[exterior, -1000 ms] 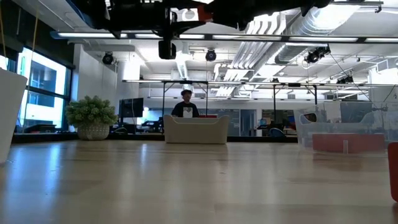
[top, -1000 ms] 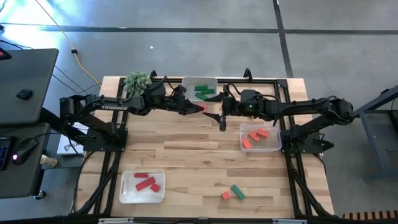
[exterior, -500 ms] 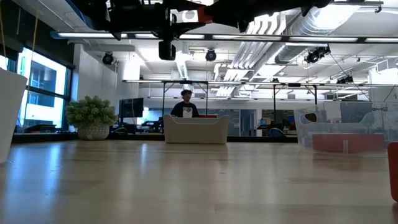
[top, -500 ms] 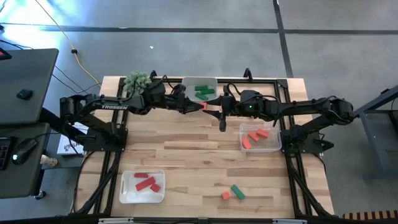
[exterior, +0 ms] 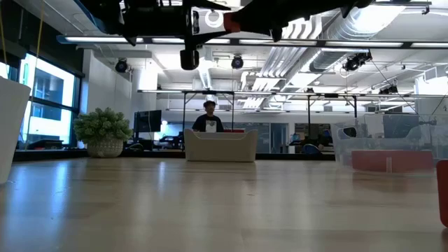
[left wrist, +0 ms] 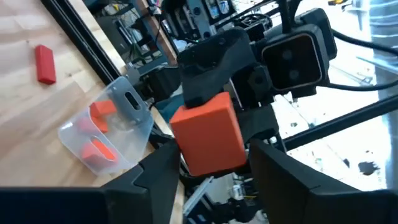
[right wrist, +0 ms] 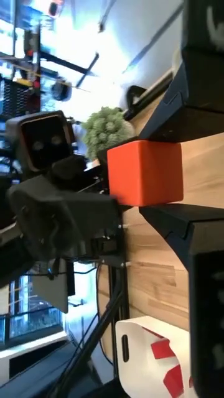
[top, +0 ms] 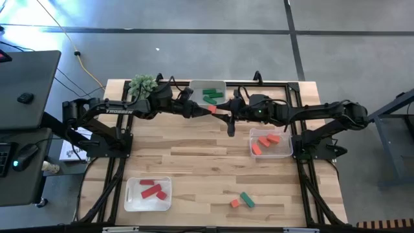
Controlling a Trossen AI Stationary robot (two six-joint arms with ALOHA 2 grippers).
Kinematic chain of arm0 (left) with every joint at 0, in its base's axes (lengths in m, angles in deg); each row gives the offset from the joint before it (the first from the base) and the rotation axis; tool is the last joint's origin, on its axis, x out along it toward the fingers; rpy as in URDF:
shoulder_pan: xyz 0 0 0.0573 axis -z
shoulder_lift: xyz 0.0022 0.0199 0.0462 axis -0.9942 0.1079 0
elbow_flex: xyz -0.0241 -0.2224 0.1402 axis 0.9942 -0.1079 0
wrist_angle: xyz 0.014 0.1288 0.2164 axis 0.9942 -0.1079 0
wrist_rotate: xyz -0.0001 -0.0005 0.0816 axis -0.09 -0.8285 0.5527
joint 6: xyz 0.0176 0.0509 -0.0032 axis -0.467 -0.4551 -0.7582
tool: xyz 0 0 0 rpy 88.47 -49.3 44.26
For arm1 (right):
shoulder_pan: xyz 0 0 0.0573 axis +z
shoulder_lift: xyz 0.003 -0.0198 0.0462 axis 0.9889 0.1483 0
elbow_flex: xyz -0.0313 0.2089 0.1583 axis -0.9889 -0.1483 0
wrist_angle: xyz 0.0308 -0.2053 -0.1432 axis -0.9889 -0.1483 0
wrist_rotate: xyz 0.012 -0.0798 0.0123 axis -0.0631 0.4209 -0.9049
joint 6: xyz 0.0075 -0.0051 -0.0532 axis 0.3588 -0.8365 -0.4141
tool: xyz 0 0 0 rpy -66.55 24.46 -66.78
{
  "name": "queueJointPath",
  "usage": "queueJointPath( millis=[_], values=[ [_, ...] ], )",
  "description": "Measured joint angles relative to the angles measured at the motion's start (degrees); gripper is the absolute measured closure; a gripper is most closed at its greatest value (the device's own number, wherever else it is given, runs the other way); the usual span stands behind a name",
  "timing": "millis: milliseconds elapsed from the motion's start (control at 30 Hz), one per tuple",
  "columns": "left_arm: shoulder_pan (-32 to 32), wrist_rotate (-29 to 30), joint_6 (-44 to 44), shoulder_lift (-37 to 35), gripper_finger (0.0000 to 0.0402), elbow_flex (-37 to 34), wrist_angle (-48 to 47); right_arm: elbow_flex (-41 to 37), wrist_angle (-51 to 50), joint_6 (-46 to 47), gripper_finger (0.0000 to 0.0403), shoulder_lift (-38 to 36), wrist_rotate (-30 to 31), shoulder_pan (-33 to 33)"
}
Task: Sort & place blocks by color
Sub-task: Put the orange block into the transparent bin
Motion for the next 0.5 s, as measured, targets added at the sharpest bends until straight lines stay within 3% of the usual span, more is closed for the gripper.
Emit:
queueJointPath(
  millis=[200, 500],
  values=[
    [-1.71, -0.43, -4.8, 0.04, 0.0194, -0.02, -1.44, 0.1, -4.17, 4.41, 0.0292, -0.04, 0.84, -0.02],
    [-4.57, -2.09, -6.81, -0.04, 0.019, 0.02, -5.36, -0.02, -6.84, 6.54, 0.0292, 0.06, 3.93, -0.02]
  ],
)
